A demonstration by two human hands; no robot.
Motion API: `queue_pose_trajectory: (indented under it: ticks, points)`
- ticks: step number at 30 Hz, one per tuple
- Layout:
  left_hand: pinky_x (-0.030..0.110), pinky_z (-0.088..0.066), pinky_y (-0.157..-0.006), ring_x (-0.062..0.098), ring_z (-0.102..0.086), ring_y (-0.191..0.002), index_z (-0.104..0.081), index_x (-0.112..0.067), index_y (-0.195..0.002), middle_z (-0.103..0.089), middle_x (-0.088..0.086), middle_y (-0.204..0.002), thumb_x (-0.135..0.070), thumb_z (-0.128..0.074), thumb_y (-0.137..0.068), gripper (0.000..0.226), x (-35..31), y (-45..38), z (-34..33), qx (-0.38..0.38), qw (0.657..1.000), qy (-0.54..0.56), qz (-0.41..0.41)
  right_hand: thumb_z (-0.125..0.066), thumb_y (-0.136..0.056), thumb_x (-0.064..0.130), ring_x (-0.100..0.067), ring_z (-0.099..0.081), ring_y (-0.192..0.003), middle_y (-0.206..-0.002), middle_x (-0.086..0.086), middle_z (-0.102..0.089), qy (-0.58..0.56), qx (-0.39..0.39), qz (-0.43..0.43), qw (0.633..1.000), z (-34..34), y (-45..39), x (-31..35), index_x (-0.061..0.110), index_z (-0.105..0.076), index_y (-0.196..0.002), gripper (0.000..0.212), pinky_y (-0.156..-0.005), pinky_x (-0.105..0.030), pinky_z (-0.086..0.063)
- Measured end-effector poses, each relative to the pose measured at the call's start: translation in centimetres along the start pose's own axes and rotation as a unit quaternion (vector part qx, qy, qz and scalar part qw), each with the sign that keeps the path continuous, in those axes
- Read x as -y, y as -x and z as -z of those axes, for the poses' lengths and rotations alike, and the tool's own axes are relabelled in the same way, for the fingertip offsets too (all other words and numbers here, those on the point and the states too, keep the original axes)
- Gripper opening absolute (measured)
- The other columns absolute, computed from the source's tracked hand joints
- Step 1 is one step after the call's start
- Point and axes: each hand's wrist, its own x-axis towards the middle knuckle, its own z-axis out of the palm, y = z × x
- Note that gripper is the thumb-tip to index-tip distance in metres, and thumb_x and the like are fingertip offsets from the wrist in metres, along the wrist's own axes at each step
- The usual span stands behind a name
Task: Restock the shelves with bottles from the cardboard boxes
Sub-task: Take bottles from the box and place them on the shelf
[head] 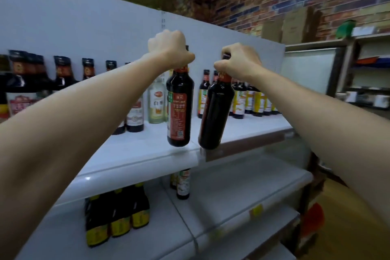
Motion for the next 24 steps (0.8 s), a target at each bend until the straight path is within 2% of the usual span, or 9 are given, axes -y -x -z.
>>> queue_pose_trajectory:
  ticks: [2, 7, 11, 16, 20, 24]
  points:
    - [0.026, -0.033, -0.052, 0.028, -0.052, -0.068, -0.055, -0.011, -0.071, -0.047, 0.002, -0.061, -0.028, -0.059, -0.077, 0.018, 1.7, -0.1, -0.2, -0.002, 0.999, -0.029, 0.013, -0.06, -0.076, 0.027, -0.025, -0.046, -0.065, -0.067, -0.007, -0.049, -0.021, 0.001, 0.019, 1.0, -1.8, -1.3, 1.1, 0.011, -0.053, -0.07, 0.018, -0.054, -0.03, -0.028]
    - [0.027, -0.037, -0.056, 0.026, -0.056, -0.071, -0.06, -0.013, -0.074, -0.055, 0.002, -0.066, -0.033, -0.06, -0.079, 0.021, 6.6, -0.6, -0.3, 0.013, 0.995, -0.08, 0.053, -0.06, -0.078, 0.025, -0.025, -0.044, -0.061, -0.065, -0.007, -0.047, -0.075, 0.037, 0.061, 0.995, -5.2, -4.0, 4.3, 0.011, -0.051, -0.071, 0.018, -0.054, -0.03, -0.03]
    - [0.023, -0.029, -0.049, 0.02, -0.048, -0.059, -0.048, -0.014, -0.063, -0.049, 0.001, -0.061, -0.03, -0.059, -0.08, 0.026, 10.0, -0.5, -0.2, 0.043, 0.988, -0.121, 0.089, -0.063, -0.078, 0.027, -0.024, -0.047, -0.071, -0.068, -0.005, -0.052, -0.102, 0.06, 0.081, 0.99, -7.7, -5.5, 6.6, 0.008, -0.061, -0.076, 0.019, -0.053, -0.029, -0.029]
    - [0.021, -0.03, -0.053, 0.022, -0.046, -0.063, -0.044, -0.014, -0.063, -0.045, 0.0, -0.06, -0.024, -0.056, -0.079, 0.023, 13.7, -0.7, -1.0, 0.064, 0.979, -0.157, 0.116, -0.061, -0.08, 0.028, -0.018, -0.045, -0.064, -0.064, -0.002, -0.049, -0.121, 0.106, 0.108, 0.981, -10.5, -7.3, 8.4, 0.013, -0.052, -0.062, 0.025, -0.051, -0.028, -0.029]
    - [0.022, -0.027, -0.052, 0.019, -0.043, -0.06, -0.04, -0.016, -0.061, -0.042, -0.001, -0.06, -0.025, -0.055, -0.083, 0.028, 15.9, -1.2, -1.3, 0.083, 0.972, -0.172, 0.138, -0.057, -0.085, 0.029, -0.018, -0.045, -0.067, -0.073, -0.006, -0.053, -0.103, 0.154, 0.135, 0.973, -12.0, -9.1, 9.7, 0.004, -0.062, -0.083, 0.026, -0.059, -0.029, -0.033]
    - [0.021, -0.025, -0.05, 0.016, -0.037, -0.053, -0.04, -0.015, -0.062, -0.04, -0.001, -0.06, -0.026, -0.051, -0.086, 0.028, 17.8, -1.9, -1.8, 0.11, 0.966, -0.176, 0.155, -0.056, -0.089, 0.031, -0.013, -0.045, -0.066, -0.078, -0.004, -0.054, -0.102, 0.182, 0.143, 0.968, -13.2, -10.3, 10.3, 0.008, -0.057, -0.087, 0.023, -0.059, -0.029, -0.036]
